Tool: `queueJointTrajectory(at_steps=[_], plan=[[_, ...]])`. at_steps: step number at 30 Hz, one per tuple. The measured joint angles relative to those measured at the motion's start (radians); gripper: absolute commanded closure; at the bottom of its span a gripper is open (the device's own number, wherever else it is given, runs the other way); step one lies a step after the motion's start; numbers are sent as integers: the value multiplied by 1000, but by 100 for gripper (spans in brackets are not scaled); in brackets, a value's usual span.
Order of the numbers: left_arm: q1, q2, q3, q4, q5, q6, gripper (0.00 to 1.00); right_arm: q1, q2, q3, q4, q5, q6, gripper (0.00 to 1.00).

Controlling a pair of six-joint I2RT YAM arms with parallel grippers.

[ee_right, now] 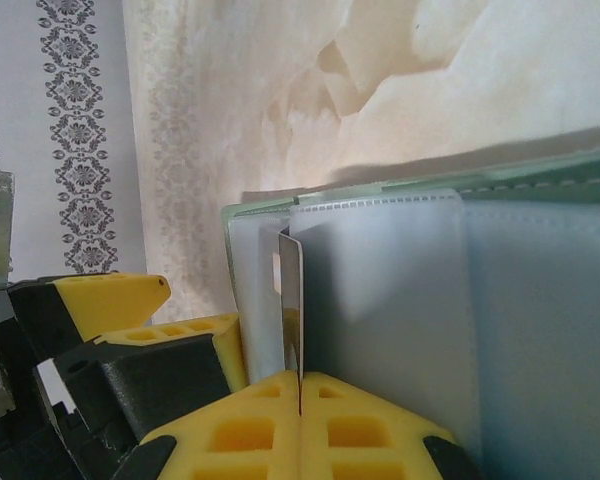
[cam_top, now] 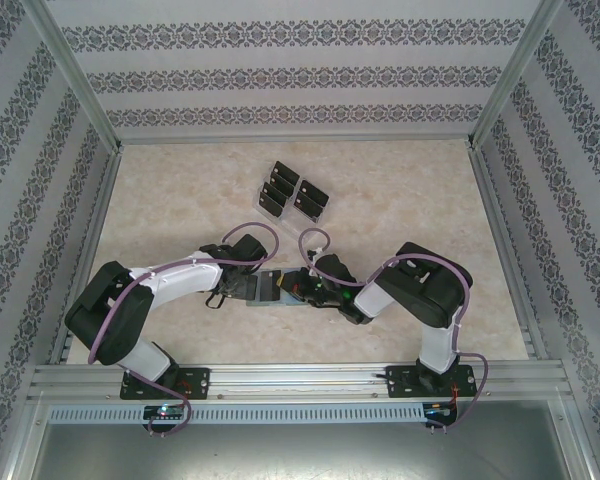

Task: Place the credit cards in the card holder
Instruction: Insert the credit card into the card slot.

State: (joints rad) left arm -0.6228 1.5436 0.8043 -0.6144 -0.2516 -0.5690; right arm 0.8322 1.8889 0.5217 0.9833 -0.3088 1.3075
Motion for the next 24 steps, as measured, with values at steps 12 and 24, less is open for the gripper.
queueJointTrajectory(at_steps=[12,24], plan=[[0,-1,0,0,0,0,0,10,-100,9,-105,12,-32,41],[0,-5,8,-11,2,0,0,10,-220,26,-357,40,-111,33]])
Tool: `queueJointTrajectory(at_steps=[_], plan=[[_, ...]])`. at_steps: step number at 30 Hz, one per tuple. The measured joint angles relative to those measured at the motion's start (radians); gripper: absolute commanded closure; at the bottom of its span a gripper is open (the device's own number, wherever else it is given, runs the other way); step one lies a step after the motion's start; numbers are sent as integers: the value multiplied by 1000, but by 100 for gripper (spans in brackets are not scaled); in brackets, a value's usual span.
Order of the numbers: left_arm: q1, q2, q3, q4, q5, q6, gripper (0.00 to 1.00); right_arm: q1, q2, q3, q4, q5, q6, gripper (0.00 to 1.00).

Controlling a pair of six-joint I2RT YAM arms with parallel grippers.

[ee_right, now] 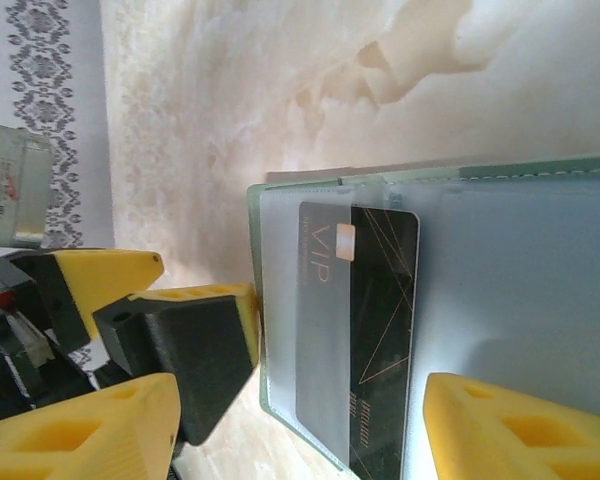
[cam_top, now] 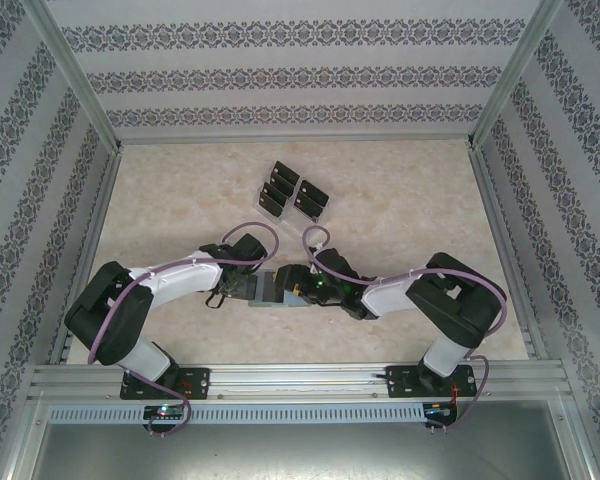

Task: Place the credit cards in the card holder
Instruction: Insert the credit card into the card slot.

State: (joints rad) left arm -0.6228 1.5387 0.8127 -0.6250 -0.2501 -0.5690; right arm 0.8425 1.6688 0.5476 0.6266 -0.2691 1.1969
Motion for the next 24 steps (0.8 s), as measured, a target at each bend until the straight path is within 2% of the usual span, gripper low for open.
queueJointTrajectory(at_steps=[9,13,16,17,19,24], plan=[[-2,-19,113,-16,65,1,0,-30,-108,0,-188,14,-57,35],[-21,-15,172,-16,97,0,0,-47,-182,0,-260,26,-93,54],[-48,8,204,-15,113,0,0,-55,-242,3,-345,51,-130,87],[-59,19,211,-14,116,-2,0,-56,-259,6,-376,61,-143,93],[-82,42,218,-14,123,-8,0,-62,-294,10,-438,86,-162,100],[-126,103,224,-2,142,-30,0,-73,-310,10,-506,103,-197,100]])
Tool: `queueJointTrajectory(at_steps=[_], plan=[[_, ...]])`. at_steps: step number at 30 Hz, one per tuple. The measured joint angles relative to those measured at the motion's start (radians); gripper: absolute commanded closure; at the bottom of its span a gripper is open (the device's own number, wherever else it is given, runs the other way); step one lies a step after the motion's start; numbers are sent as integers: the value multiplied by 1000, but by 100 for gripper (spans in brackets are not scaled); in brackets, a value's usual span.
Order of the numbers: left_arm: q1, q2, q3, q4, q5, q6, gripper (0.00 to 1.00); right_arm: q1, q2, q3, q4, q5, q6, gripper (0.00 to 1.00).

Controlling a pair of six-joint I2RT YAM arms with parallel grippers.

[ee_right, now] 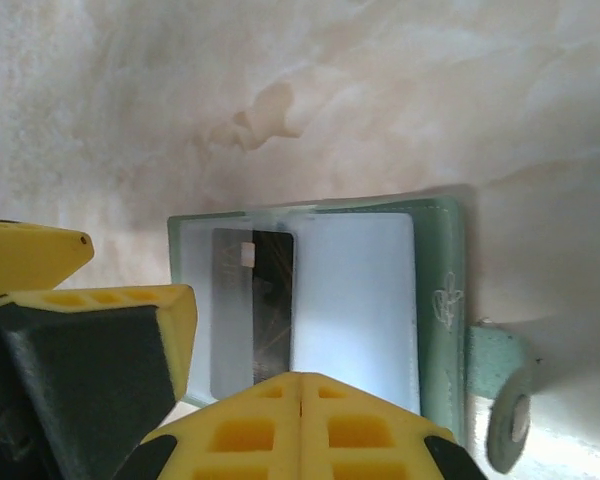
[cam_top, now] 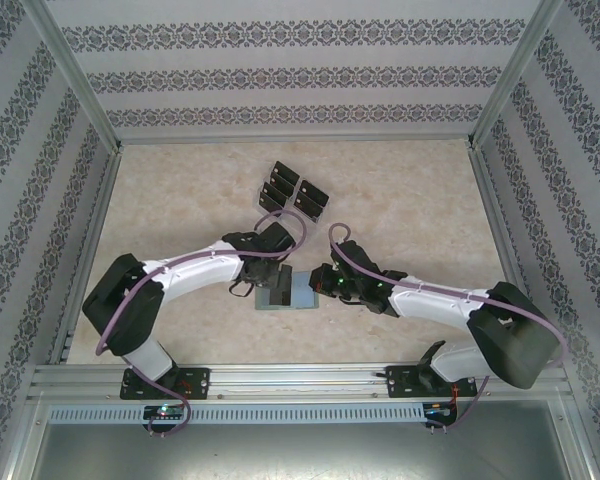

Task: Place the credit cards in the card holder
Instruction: Insert the credit card into the card slot.

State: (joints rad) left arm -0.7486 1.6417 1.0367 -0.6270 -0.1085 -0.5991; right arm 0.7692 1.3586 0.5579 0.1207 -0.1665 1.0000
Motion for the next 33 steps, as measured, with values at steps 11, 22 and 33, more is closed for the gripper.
queueJointTrajectory(at_steps=[11,22,33], plan=[[-53,61,19,32,5,-37,0,1,94,-13,77,-33,1,100],[-57,100,24,57,8,-58,0,8,161,-76,191,-51,52,100],[-63,125,24,69,-1,-64,0,8,166,-87,214,-51,71,100]])
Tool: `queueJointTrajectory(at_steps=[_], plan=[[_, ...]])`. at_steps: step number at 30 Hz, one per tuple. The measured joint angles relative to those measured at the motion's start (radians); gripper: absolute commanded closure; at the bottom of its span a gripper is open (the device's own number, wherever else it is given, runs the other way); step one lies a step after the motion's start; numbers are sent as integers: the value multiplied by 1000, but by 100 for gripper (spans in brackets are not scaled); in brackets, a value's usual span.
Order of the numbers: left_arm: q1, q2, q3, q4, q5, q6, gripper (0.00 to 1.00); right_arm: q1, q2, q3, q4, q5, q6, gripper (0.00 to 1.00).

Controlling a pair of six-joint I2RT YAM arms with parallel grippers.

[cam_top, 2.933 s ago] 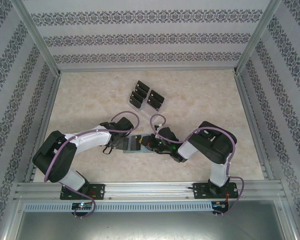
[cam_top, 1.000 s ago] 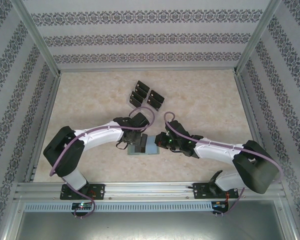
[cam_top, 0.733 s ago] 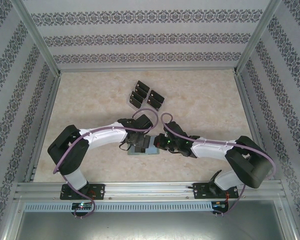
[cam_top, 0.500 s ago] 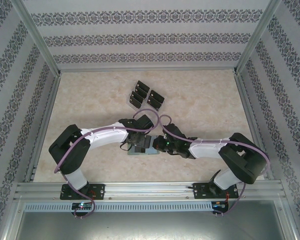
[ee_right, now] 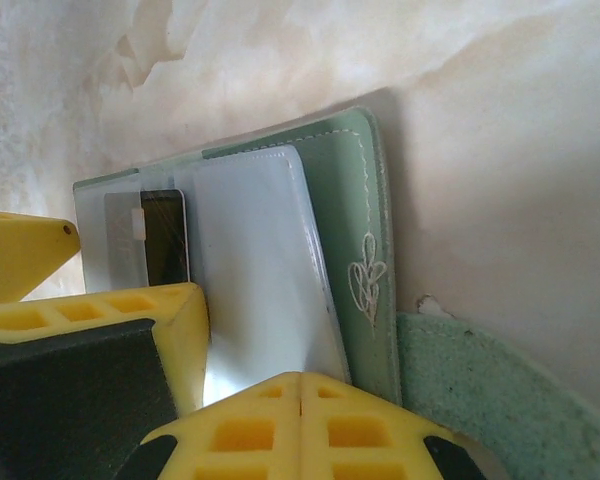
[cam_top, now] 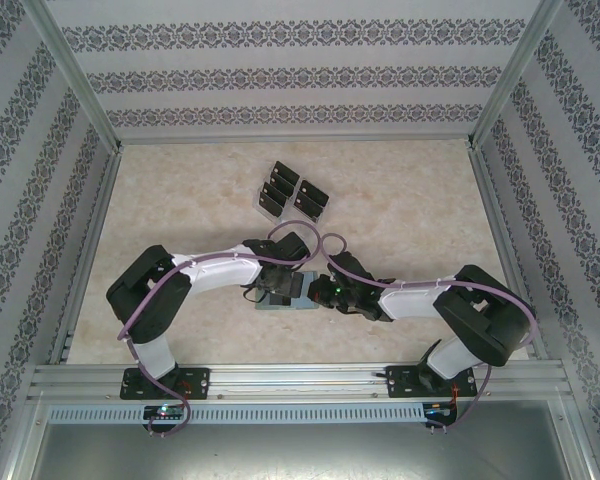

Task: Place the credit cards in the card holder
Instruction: Insert the credit card into the card slot.

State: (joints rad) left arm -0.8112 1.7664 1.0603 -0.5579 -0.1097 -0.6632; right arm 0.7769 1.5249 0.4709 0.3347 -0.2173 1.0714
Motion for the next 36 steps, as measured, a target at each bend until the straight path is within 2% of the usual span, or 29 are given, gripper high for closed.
queueJointTrajectory(at_steps=[17,36], plan=[[-1,-24,-28,-27,-68,1,0,0,9,0,15,0,4,100],[2,-79,-56,-30,-75,5,0,-1,9,9,2,-7,-6,100]])
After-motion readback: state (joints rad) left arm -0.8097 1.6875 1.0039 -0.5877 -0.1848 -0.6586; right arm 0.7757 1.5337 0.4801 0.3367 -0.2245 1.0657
